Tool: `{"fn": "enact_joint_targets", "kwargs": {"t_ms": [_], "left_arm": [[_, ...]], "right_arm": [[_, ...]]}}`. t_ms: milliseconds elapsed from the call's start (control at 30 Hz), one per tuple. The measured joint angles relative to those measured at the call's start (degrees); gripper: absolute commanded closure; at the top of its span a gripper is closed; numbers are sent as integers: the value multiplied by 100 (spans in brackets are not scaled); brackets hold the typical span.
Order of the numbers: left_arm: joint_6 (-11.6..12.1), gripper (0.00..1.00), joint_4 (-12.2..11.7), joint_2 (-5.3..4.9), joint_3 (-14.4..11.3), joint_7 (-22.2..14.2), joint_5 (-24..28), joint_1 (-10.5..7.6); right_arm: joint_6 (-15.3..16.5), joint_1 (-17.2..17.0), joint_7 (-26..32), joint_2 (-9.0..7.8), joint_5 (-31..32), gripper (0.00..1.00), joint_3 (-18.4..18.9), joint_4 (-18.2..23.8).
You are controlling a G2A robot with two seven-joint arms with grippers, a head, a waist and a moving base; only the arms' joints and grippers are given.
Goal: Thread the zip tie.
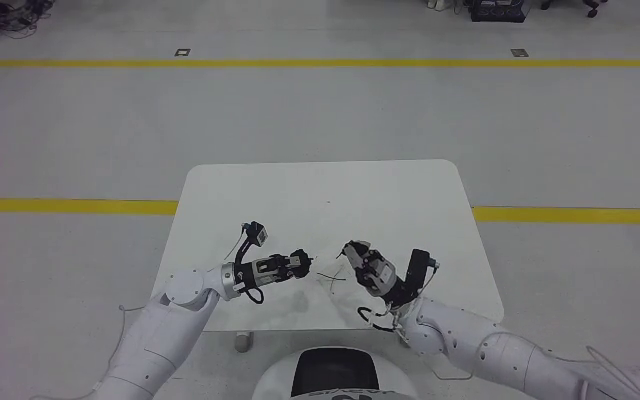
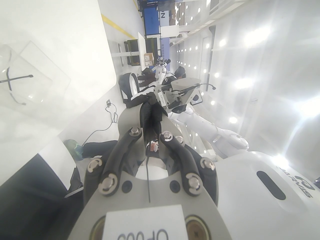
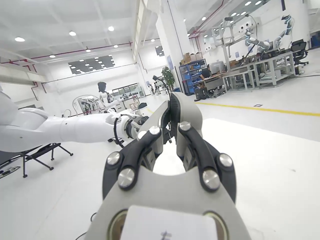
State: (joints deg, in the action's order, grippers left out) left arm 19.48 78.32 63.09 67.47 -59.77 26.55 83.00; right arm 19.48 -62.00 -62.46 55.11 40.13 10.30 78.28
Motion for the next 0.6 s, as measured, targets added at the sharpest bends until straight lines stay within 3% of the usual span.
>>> {"fn": "enact_joint_targets", "kwargs": {"t_ms": [100,467,600], "left_arm": [[0,100,0,0,0,0,0,0],[0,100,0,0,0,0,0,0],[0,100,0,0,0,0,0,0]], "right_arm": [[0,71,143,82,-109,100,-66,-84],[-2,63,145,81,-106,100,-52,-80],[-28,-50,256,155,-283,100,148,-23]]}}
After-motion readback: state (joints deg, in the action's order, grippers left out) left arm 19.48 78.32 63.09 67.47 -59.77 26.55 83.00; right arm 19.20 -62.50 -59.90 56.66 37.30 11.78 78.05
